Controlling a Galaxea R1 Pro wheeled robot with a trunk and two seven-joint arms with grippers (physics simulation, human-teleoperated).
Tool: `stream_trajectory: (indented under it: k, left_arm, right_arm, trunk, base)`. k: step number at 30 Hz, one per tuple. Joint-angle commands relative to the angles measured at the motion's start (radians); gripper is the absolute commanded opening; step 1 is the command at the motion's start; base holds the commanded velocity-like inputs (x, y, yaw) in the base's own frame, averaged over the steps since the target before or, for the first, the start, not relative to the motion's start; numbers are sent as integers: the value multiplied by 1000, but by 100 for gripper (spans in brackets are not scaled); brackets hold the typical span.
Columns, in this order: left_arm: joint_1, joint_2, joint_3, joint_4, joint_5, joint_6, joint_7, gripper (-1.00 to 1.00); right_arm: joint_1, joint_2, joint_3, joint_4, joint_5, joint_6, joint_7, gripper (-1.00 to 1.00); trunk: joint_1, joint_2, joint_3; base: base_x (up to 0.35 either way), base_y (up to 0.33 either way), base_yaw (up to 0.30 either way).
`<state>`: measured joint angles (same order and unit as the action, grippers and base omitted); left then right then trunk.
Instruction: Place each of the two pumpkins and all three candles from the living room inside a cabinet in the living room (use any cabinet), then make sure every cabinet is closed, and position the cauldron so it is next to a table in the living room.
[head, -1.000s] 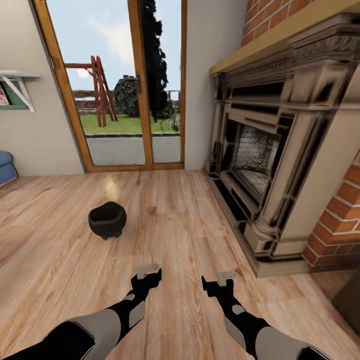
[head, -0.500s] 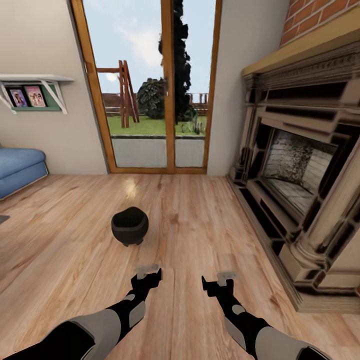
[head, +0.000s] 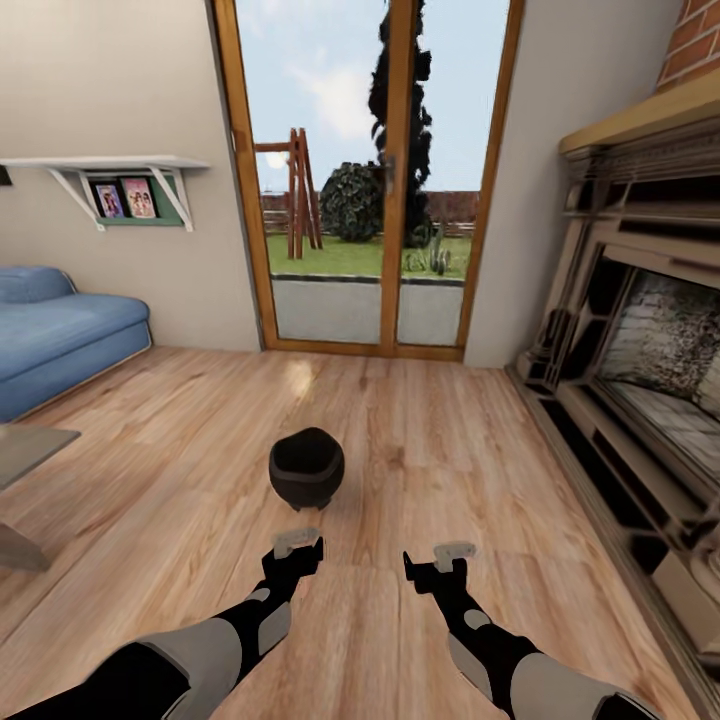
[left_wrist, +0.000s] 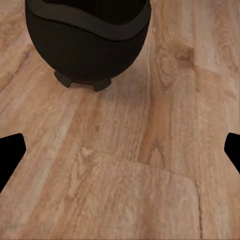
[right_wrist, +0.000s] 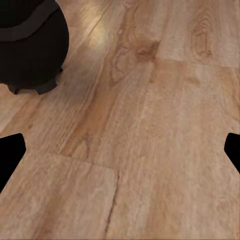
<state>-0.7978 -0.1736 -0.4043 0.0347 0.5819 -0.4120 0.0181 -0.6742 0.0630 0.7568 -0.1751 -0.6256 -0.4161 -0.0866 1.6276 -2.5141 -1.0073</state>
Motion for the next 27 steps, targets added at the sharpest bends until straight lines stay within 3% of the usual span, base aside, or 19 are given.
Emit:
stream_trajectory:
  k: [1, 9, 27]
  left_arm:
    - [-1, -1, -8, 4, 4, -5, 2, 100]
    - [-1, -1, -8, 4, 4, -6, 2, 100]
    - [-1, -1, -9, 4, 4, -9, 2, 100]
  right_arm:
    - [-1, 0, 9, 0, -3, -3, -7, 100]
    - [-1, 0, 9, 0, -3, -4, -8, 100]
    - [-1, 0, 10, 0, -2, -4, -7, 100]
  trunk:
    - [0, 0, -1]
    - [0, 0, 0]
    - [0, 0, 0]
  base:
    - [295, 172, 251]
    - [224, 132, 72]
    - [10, 6, 1]
